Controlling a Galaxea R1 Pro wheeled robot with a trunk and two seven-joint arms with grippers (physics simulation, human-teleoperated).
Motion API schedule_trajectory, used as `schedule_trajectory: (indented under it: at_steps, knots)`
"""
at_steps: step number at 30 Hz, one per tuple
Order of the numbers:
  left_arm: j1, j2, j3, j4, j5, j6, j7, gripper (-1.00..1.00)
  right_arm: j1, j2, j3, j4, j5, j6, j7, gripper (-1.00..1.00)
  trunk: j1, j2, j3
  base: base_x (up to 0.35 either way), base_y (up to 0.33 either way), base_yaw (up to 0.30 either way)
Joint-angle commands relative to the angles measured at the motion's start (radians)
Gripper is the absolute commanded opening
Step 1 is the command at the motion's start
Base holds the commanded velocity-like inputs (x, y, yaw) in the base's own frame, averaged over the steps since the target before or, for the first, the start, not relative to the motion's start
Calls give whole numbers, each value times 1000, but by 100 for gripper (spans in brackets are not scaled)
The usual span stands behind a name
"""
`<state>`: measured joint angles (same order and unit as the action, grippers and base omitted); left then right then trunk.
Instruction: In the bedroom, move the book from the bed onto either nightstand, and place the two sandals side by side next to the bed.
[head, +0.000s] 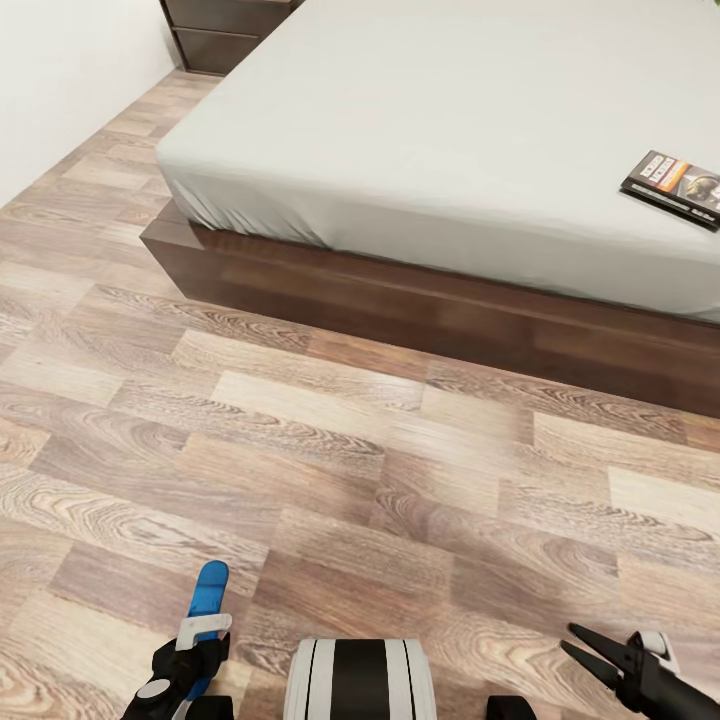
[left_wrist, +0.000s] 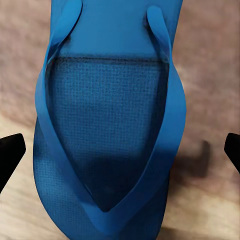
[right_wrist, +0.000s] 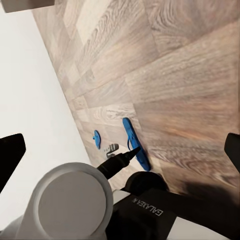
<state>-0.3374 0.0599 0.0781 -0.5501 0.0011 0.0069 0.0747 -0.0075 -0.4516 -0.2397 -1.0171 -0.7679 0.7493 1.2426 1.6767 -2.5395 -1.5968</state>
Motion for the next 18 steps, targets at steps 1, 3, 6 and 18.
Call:
schedule_trajectory:
  at_steps: [1, 3, 6, 18]
  knots:
    - [0, 0, 0, -1, 0, 1, 2, 100, 0, -3, 0, 0, -5, 7, 2, 100, 0, 0, 0, 0, 0, 0]
    - [0, 0, 0, -1, 0, 1, 2, 100, 0, -10, 0, 1, -6, 7, 8, 100, 0, 0, 0, 0, 0, 0]
    - [0, 0, 0, -1, 0, 1, 2, 100, 0, -11, 0, 2, -6, 7, 9, 100, 0, 0, 0, 0, 0, 0]
    - [0, 0, 0, -1, 0, 1, 2, 100, 0, -12, 0, 2, -5, 7, 8, 100, 2, -1, -20, 0, 0, 0]
